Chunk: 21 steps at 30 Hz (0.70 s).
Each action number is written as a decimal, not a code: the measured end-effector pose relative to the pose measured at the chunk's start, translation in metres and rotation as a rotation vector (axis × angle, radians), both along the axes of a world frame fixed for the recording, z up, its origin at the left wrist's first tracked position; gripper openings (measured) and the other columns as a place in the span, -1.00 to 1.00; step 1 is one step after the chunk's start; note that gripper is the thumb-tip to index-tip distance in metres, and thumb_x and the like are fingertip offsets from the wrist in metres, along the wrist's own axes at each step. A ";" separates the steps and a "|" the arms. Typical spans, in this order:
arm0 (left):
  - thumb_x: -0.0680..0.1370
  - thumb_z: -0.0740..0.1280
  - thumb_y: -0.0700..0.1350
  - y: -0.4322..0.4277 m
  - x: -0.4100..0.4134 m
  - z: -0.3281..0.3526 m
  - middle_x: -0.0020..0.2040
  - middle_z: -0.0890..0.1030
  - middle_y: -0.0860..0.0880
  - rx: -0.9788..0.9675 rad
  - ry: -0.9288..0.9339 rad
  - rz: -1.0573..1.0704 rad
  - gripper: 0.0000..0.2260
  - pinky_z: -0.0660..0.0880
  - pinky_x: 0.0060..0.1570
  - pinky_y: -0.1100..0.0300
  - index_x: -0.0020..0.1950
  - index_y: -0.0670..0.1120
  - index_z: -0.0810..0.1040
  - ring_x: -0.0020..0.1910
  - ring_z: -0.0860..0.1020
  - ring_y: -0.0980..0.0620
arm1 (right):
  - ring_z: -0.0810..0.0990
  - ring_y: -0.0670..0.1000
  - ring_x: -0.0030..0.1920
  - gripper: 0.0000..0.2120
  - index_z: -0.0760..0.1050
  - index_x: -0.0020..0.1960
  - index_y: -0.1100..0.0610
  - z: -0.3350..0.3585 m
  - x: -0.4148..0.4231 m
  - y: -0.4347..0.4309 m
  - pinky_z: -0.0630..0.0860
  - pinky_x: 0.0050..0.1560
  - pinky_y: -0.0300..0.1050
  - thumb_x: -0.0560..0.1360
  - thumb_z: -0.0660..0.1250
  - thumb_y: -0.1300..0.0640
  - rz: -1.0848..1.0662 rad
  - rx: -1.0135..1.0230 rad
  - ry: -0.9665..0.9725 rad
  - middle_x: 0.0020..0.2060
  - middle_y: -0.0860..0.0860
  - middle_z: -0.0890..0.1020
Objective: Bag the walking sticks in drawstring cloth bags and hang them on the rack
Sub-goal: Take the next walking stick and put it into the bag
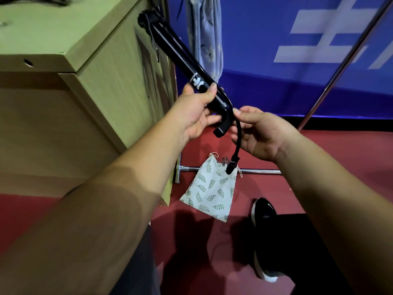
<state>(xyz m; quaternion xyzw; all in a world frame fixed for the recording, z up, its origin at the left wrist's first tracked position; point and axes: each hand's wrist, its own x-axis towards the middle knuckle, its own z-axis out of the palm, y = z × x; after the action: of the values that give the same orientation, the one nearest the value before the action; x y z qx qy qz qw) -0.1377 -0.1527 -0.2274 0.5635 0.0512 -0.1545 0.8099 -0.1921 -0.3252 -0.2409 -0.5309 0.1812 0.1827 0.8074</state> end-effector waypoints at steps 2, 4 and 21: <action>0.69 0.37 -0.19 0.001 0.000 0.000 0.21 0.65 -0.12 0.009 0.000 -0.004 -0.69 0.64 0.12 -0.30 0.37 0.01 0.38 0.03 0.73 -0.13 | 0.67 0.01 -0.21 -0.85 0.53 0.04 -0.04 0.000 0.001 0.001 0.63 0.00 -0.01 0.60 0.47 0.15 0.022 -0.018 0.009 -0.27 -0.01 0.66; 0.69 0.38 -0.21 0.001 0.000 0.001 0.25 0.65 -0.14 0.014 0.009 -0.001 -0.70 0.68 0.02 -0.25 0.35 0.01 0.38 0.04 0.72 -0.15 | 0.72 0.01 -0.19 -0.90 0.54 0.06 -0.03 0.004 0.001 0.001 0.62 0.15 0.02 0.64 0.42 0.14 0.068 -0.061 0.004 -0.28 -0.02 0.67; 0.71 0.33 -0.23 0.016 -0.012 0.003 0.37 0.61 -0.32 -0.097 0.065 0.005 -0.83 0.63 0.10 -0.36 0.07 -0.06 0.34 0.27 0.64 -0.36 | 0.65 -0.03 -0.02 -0.80 0.69 0.07 -0.08 0.003 0.002 0.016 0.49 -0.12 -0.18 0.51 0.51 -0.13 0.206 -0.938 -0.341 0.01 -0.02 0.72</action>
<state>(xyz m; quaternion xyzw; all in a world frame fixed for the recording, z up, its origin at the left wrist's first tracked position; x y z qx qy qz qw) -0.1499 -0.1365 -0.2246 0.5180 0.0714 -0.1730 0.8347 -0.1901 -0.3097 -0.2379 -0.8736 0.0563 0.0711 0.4781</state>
